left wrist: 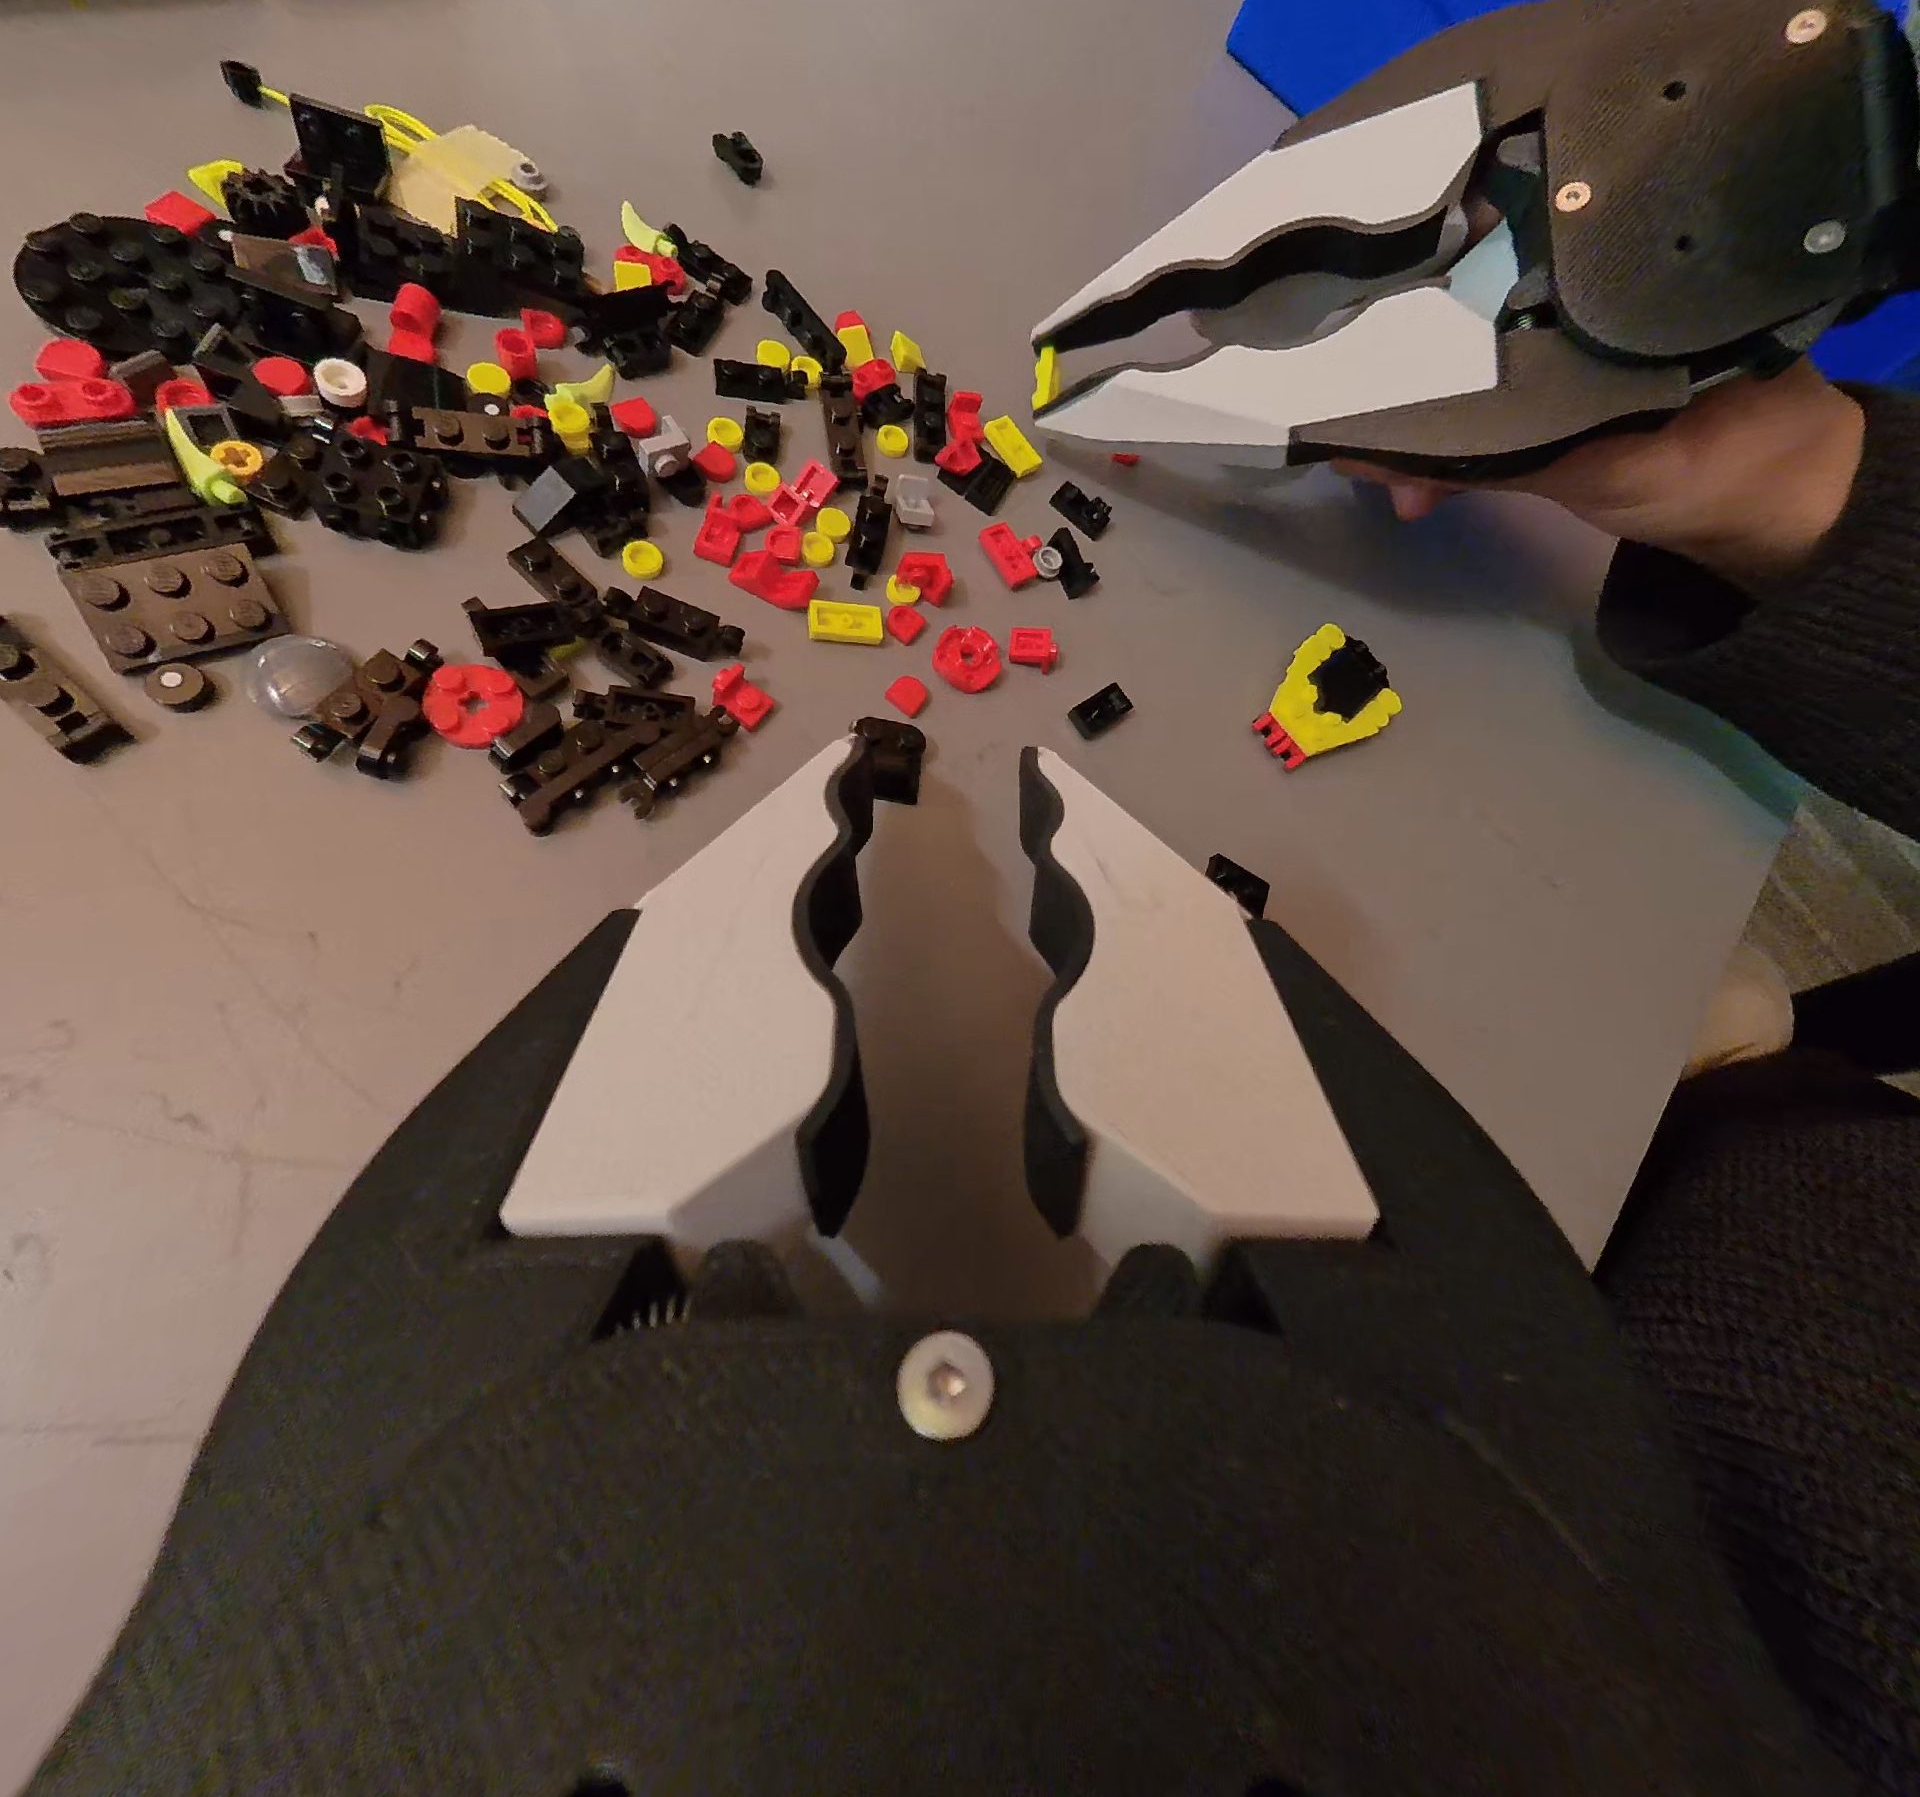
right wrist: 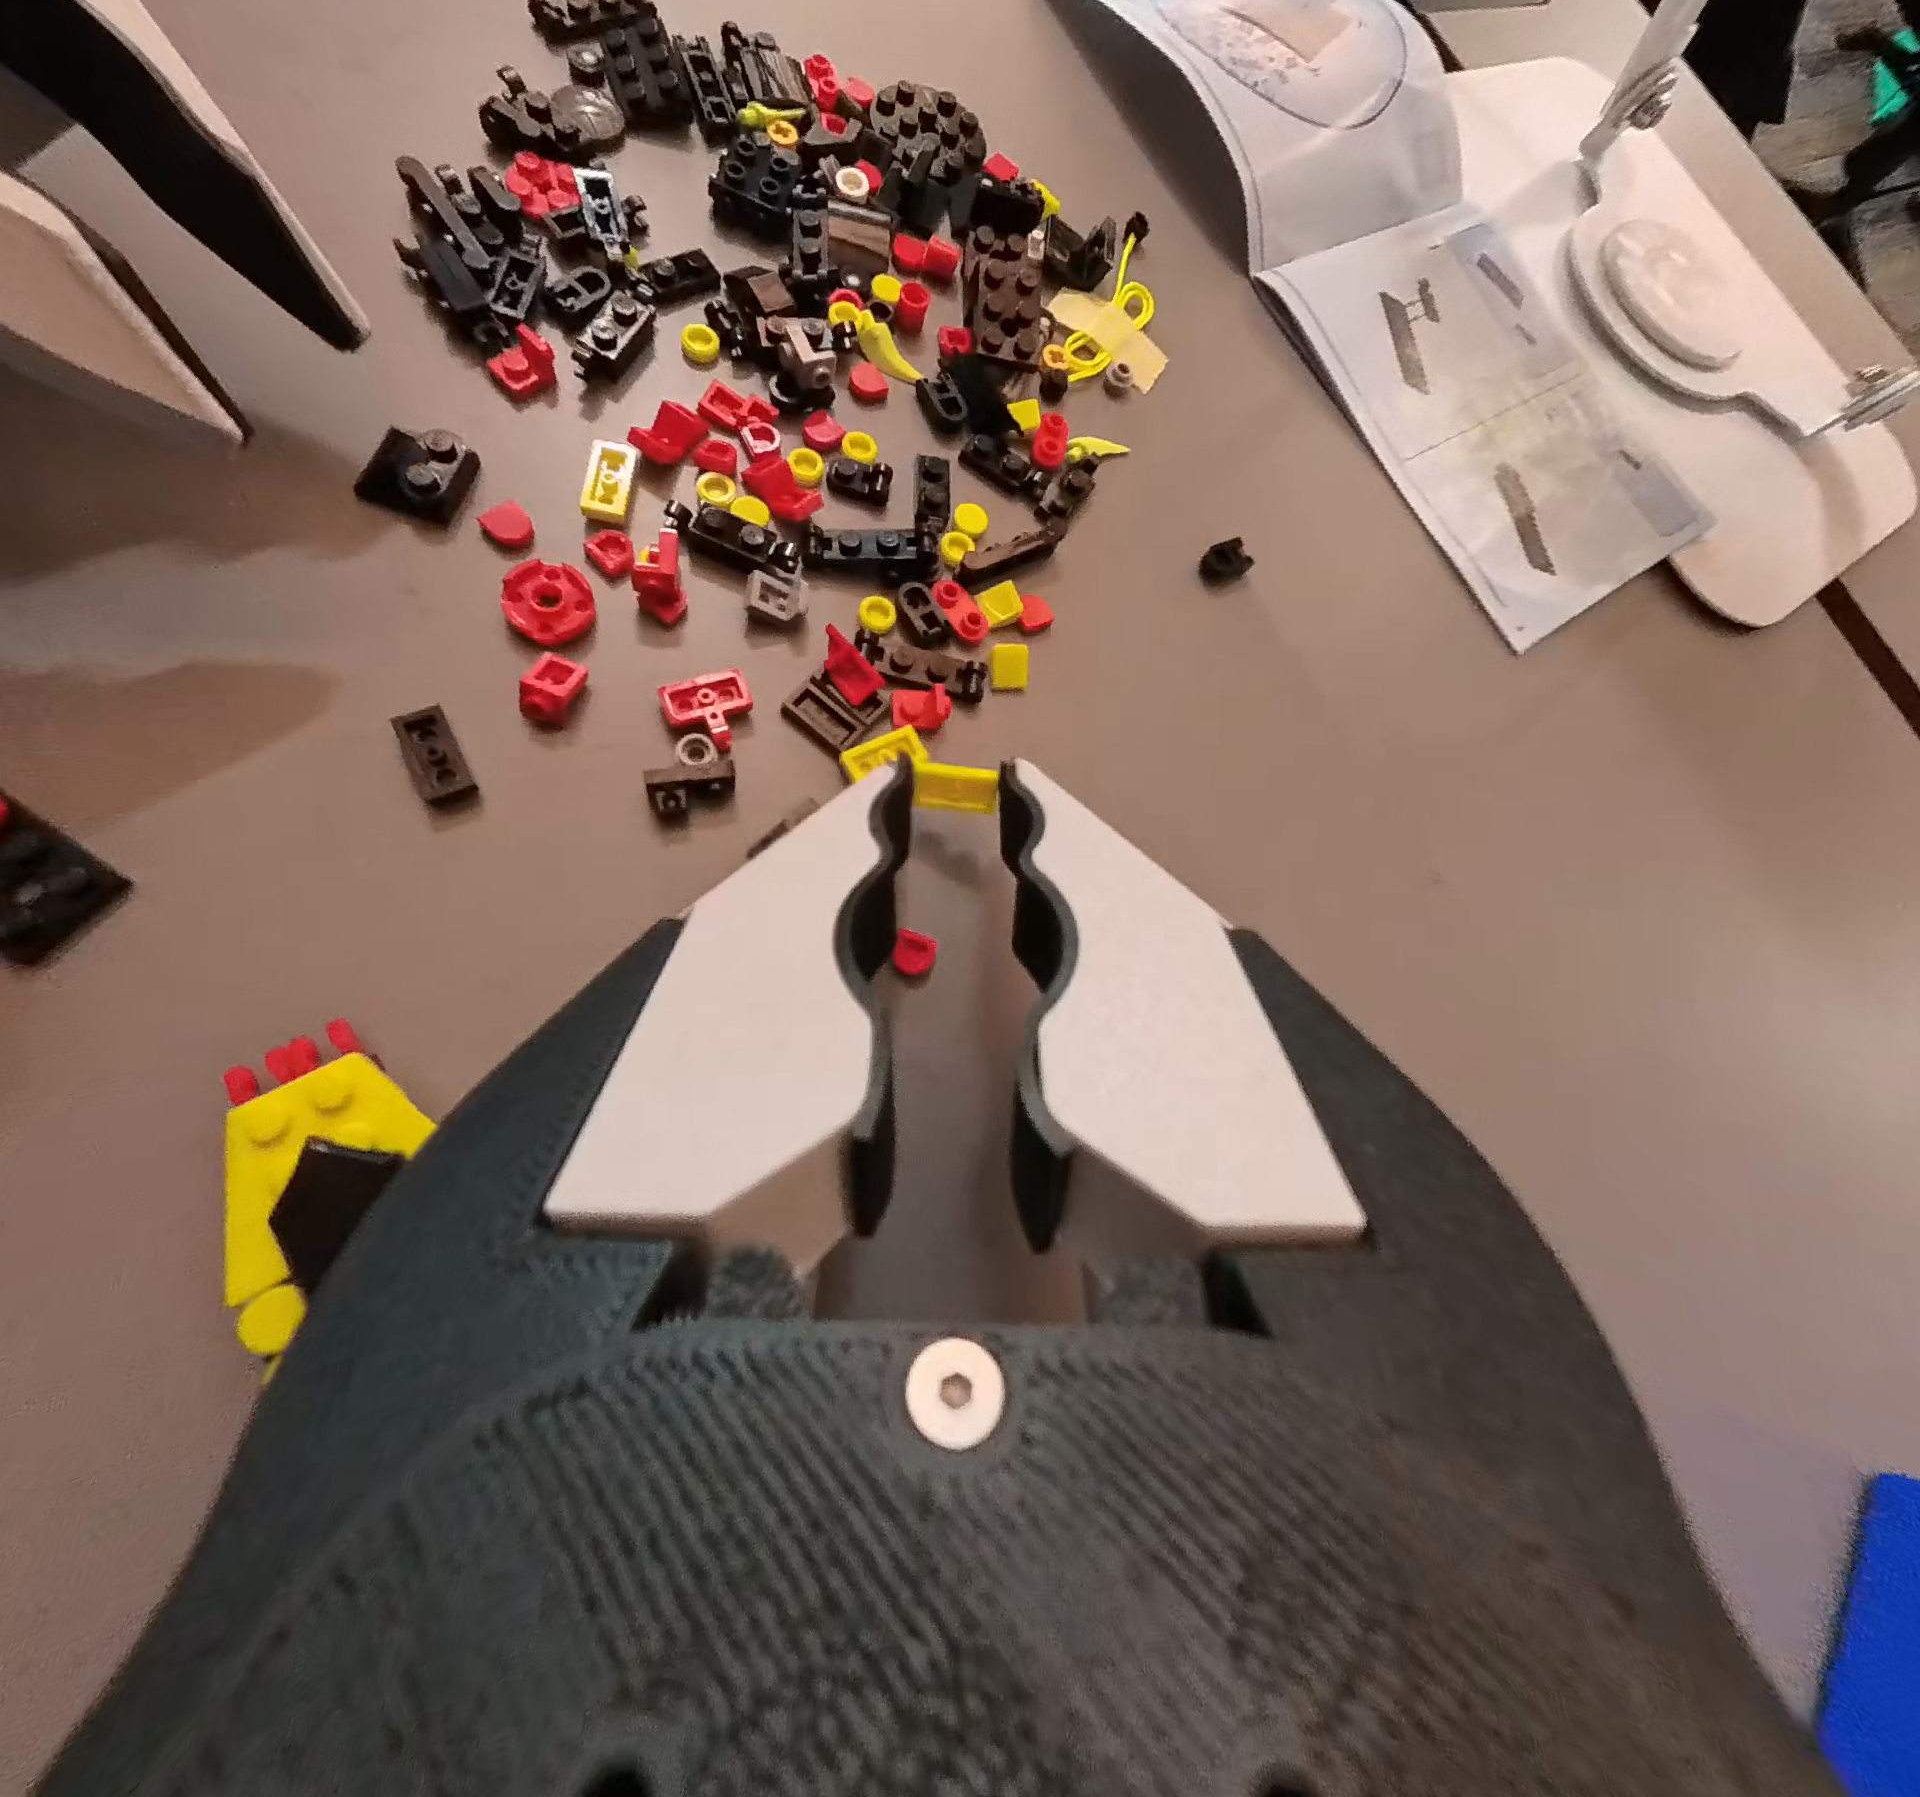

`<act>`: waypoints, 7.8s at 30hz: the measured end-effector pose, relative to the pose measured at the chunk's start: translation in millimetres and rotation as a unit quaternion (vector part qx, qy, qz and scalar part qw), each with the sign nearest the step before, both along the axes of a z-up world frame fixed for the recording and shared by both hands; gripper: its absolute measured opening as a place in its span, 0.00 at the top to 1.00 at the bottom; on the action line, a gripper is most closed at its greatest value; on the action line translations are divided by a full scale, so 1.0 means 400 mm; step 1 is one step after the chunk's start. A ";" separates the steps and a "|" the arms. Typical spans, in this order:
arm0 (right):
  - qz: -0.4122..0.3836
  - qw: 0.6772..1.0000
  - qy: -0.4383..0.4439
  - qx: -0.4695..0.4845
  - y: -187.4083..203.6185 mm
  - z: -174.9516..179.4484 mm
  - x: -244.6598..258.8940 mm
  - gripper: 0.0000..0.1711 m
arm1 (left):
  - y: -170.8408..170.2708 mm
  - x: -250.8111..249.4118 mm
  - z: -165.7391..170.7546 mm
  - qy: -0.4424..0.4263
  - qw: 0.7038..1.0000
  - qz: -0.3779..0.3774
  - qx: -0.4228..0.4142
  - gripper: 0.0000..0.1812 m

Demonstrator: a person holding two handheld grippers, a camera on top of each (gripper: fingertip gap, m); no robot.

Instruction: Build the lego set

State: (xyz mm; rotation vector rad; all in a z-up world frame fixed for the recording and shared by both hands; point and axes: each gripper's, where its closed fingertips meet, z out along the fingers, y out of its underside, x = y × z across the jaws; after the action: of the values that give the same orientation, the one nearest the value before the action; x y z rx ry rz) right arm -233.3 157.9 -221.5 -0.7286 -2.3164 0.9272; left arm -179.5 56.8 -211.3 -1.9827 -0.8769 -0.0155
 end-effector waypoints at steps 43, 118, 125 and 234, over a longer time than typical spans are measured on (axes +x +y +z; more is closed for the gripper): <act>-0.040 0.978 -0.026 -0.205 0.044 0.143 0.169 0.88 | -0.252 -0.268 -0.020 0.118 0.971 0.151 -0.142 0.84; 0.003 0.981 -0.047 -0.190 -0.001 0.123 0.194 0.88 | -0.058 -0.178 -0.037 0.123 0.983 -0.037 -0.132 0.91; 0.004 0.981 -0.046 -0.190 -0.001 0.125 0.194 0.88 | -0.057 -0.175 -0.038 0.134 0.980 -0.040 -0.141 1.00; 0.159 0.979 -0.113 -0.056 -0.032 0.002 0.304 0.85 | 0.126 0.114 0.003 0.117 0.958 -0.253 -0.063 0.81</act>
State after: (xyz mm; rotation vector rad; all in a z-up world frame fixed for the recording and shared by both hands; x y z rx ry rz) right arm -111.9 145.1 -220.9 -0.5385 -2.6526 1.1745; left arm -134.0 107.3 -210.1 -2.2261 -0.2087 -0.0180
